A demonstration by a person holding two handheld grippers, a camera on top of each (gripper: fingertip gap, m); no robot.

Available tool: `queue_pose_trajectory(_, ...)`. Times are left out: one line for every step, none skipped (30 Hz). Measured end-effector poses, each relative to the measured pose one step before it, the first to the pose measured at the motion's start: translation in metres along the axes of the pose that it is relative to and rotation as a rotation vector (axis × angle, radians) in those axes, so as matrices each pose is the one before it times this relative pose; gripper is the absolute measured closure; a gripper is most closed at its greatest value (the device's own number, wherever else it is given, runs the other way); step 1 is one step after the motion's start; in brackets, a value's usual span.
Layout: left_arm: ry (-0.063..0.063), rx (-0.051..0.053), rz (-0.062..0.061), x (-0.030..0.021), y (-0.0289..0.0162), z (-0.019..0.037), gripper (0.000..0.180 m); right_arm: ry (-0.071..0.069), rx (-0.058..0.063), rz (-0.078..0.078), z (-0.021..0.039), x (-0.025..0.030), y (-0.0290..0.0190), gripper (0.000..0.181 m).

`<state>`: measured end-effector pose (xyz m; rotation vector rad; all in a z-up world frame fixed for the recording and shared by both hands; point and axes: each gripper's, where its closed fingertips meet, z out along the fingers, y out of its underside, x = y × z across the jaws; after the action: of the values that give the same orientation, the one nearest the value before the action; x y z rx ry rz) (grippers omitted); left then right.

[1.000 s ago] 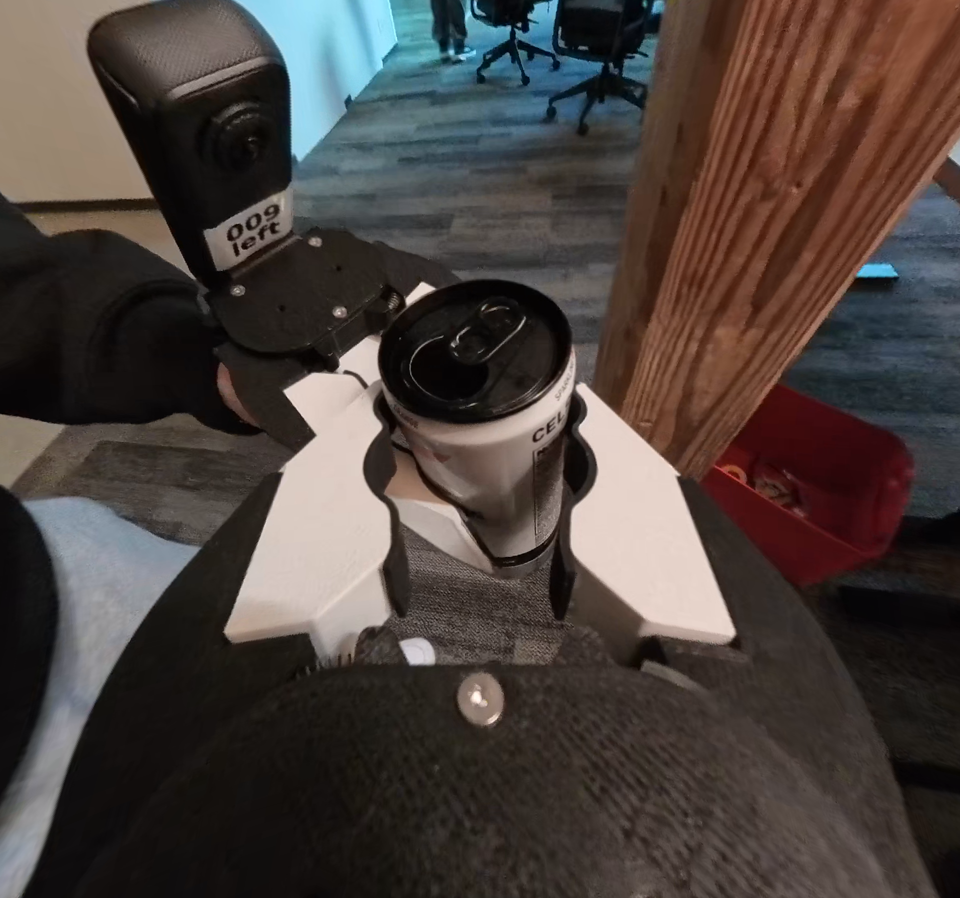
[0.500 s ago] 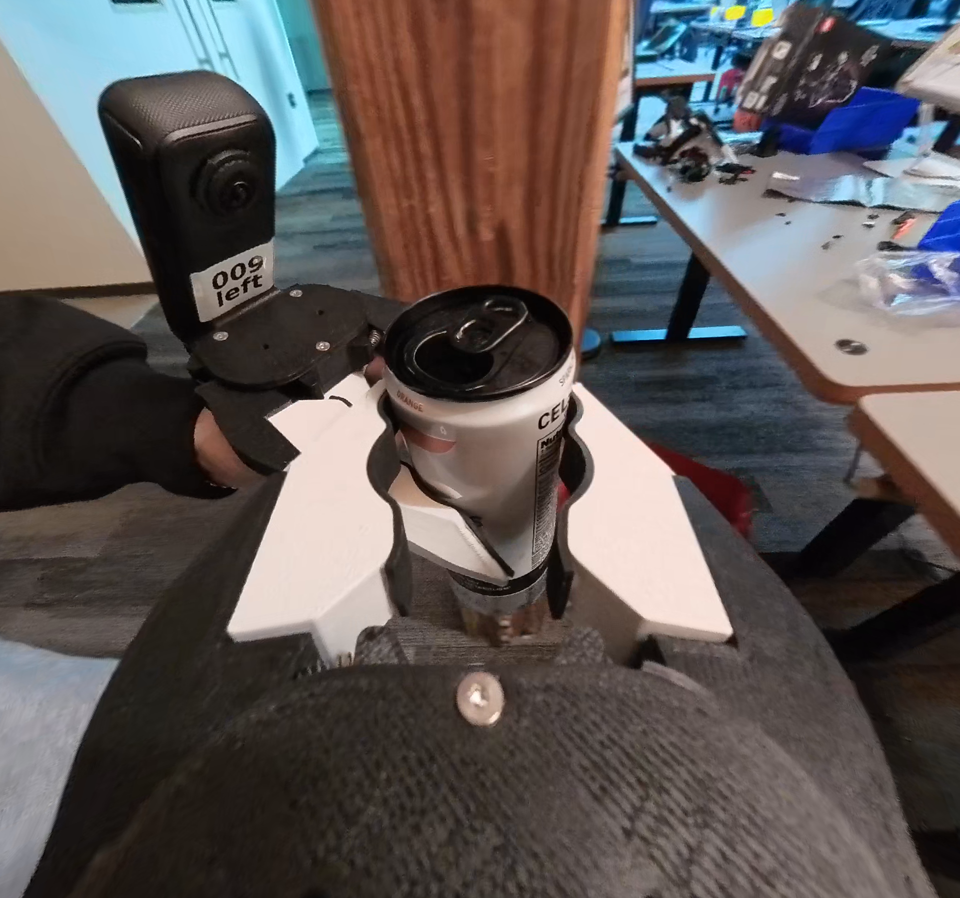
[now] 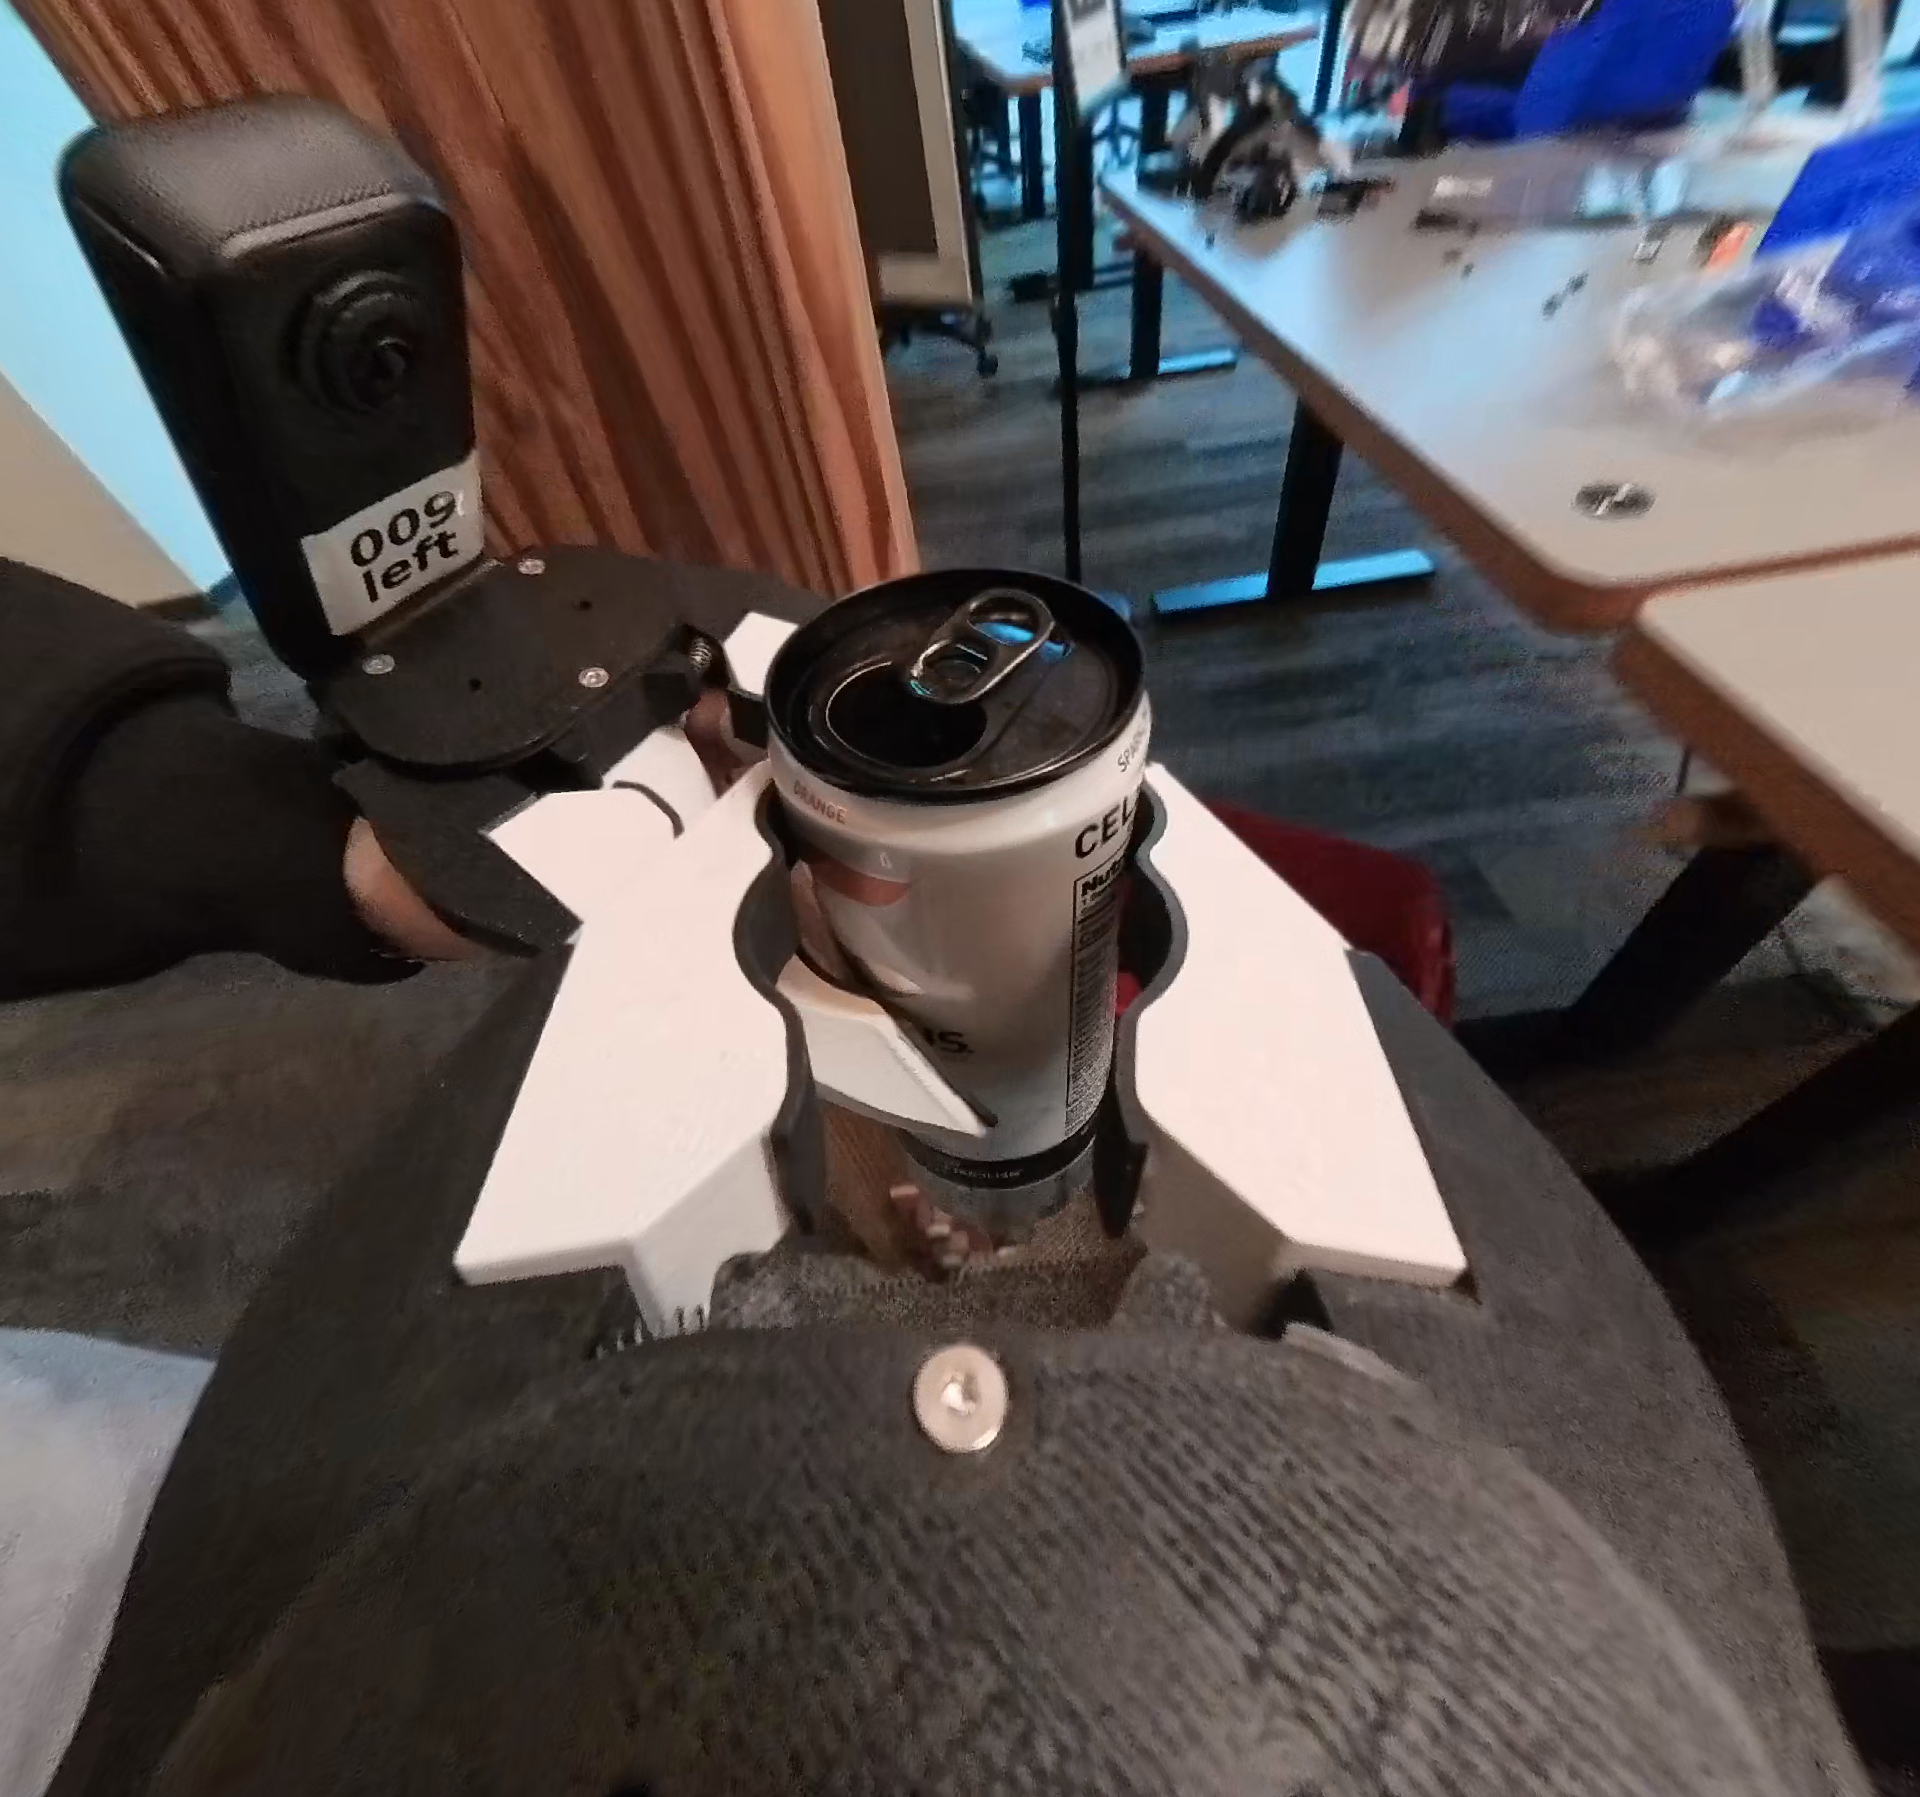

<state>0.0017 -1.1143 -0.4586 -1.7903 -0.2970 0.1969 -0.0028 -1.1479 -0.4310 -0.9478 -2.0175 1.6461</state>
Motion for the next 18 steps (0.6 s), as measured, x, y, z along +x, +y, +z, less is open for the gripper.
queue_pose_trajectory(-0.008,-0.0153,-0.0246,-0.00057,0.03007,0.0045,0.114,-0.0051,-0.0169,0.004,0.01064,0.00203,0.02981,0.12)
queue_pose_trajectory(-0.0085,-0.0216,-0.0207,-0.00104,0.03421,0.00546,0.114,-0.0094,-0.0203,0.012,0.01045,0.00157,0.03343,0.12)
queue_pose_trajectory(-0.0122,-0.026,-0.0191,-0.00209,0.0374,0.00638,0.113,-0.0142,-0.0188,0.0132,0.0129,0.00202,0.0364,0.12)
queue_pose_trajectory(-0.0143,-0.0215,-0.0178,-0.00256,0.03928,0.00732,0.113,-0.0167,-0.012,0.0087,0.0132,0.002,0.03781,0.12)
queue_pose_trajectory(-0.0164,-0.0145,-0.0183,-0.00296,0.04088,0.00831,0.114,-0.0194,-0.011,0.006,0.01531,0.00234,0.03893,0.12)
queue_pose_trajectory(-0.0203,-0.0145,-0.0217,-0.00374,0.04228,0.00926,0.115,-0.0245,-0.0188,0.0007,0.01556,0.00263,0.0409,0.12)
queue_pose_trajectory(-0.0245,-0.0182,-0.0201,-0.00482,0.04369,0.00995,0.116,-0.0289,-0.0277,-0.0032,0.01766,0.00308,0.04173,0.12)
queue_pose_trajectory(-0.03,-0.0145,-0.0175,-0.00626,0.04345,0.0113,0.117,-0.0325,-0.0235,-0.0041,0.01809,0.00337,0.04179,0.119)
queue_pose_trajectory(-0.0305,-0.0074,-0.0102,-0.00724,0.0419,0.01193,0.118,-0.0297,-0.0162,-0.0056,0.01918,0.00474,0.03865,0.119)
queue_pose_trajectory(-0.0269,-0.012,-0.0075,-0.00791,0.04127,0.01306,0.118,-0.0219,-0.0188,-0.0011,0.01966,0.00579,0.03883,0.119)
queue_pose_trajectory(-0.022,-0.0186,-0.0098,-0.00838,0.04011,0.01417,0.118,-0.0189,-0.0257,-0.0046,0.01966,0.00772,0.03729,0.119)
queue_pose_trajectory(-0.0165,-0.0182,-0.0077,-0.00832,0.03822,0.01585,0.118,-0.0192,-0.0249,0.0027,0.01933,0.00926,0.0361,0.119)
queue_pose_trajectory(-0.0138,-0.016,-0.0125,-0.00839,0.03523,0.01599,0.118,-0.0163,-0.0173,0.0159,0.01987,0.00988,0.03158,0.119)
queue_pose_trajectory(-0.014,-0.0112,-0.0202,-0.00921,0.03129,0.01543,0.118,-0.011,-0.0101,-0.0015,0.01985,0.01113,0.02801,0.119)
queue_pose_trajectory(-0.0138,-0.004,-0.0122,-0.00977,0.02823,0.01646,0.118,-0.0083,-0.0159,-0.0159,0.01791,0.01064,0.02511,0.119)
queue_pose_trajectory(-0.0189,-0.0017,-0.0022,-0.01058,0.02475,0.01512,0.118,-0.0097,-0.0136,-0.0121,0.01728,0.01035,0.02195,0.118)
queue_pose_trajectory(-0.0212,-0.002,0.0023,-0.01054,0.02157,0.01382,0.118,-0.0057,-0.0065,-0.0235,0.01604,0.00993,0.01825,0.118)
queue_pose_trajectory(-0.0172,-0.0057,0.0118,-0.01006,0.01836,0.01258,0.118,-0.0061,-0.0125,-0.0279,0.01413,0.00925,0.01611,0.118)
